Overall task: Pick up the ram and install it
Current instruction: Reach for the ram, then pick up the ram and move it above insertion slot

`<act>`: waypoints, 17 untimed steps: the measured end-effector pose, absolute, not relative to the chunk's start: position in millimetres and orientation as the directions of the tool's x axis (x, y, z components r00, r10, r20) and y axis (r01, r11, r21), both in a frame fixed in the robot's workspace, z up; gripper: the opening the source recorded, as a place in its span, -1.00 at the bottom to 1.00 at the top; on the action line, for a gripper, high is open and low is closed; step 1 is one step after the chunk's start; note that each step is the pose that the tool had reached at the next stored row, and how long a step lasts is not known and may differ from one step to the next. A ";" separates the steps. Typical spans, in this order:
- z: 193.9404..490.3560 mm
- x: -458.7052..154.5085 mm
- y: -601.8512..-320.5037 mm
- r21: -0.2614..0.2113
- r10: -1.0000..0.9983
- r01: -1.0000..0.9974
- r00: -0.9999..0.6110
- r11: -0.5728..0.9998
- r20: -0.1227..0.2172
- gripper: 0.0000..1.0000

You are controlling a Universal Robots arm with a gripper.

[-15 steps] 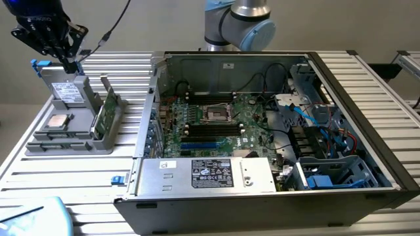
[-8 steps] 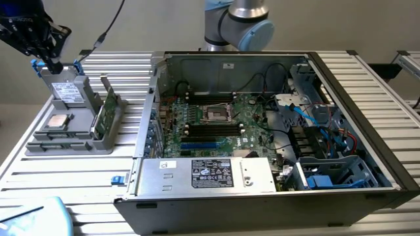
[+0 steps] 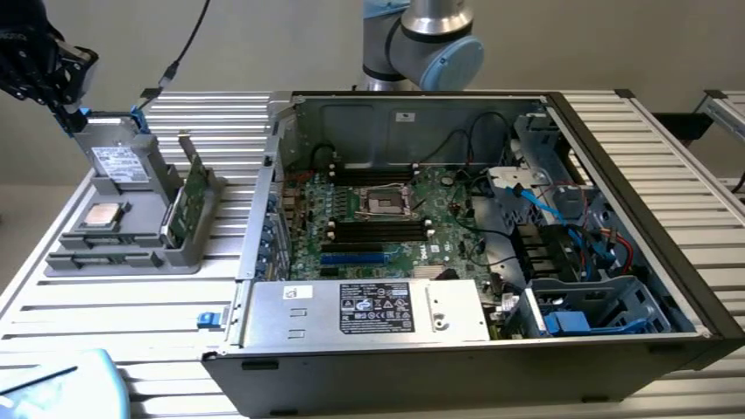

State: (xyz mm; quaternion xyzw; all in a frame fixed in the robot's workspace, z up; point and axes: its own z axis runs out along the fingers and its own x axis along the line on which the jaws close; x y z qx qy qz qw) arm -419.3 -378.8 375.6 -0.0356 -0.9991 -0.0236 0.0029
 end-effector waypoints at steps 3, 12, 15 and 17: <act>375.5 -419.3 -378.7 0.047 0.071 0.071 -0.997 0.996 0.007 -0.79; 375.6 -419.4 -378.7 0.047 0.071 0.071 -0.997 0.996 0.007 -0.79; 375.5 -419.4 -378.8 0.047 0.071 0.071 -0.997 0.996 0.008 -0.79; 375.5 -421.1 -378.8 0.047 0.055 0.055 -0.998 0.997 0.008 -0.79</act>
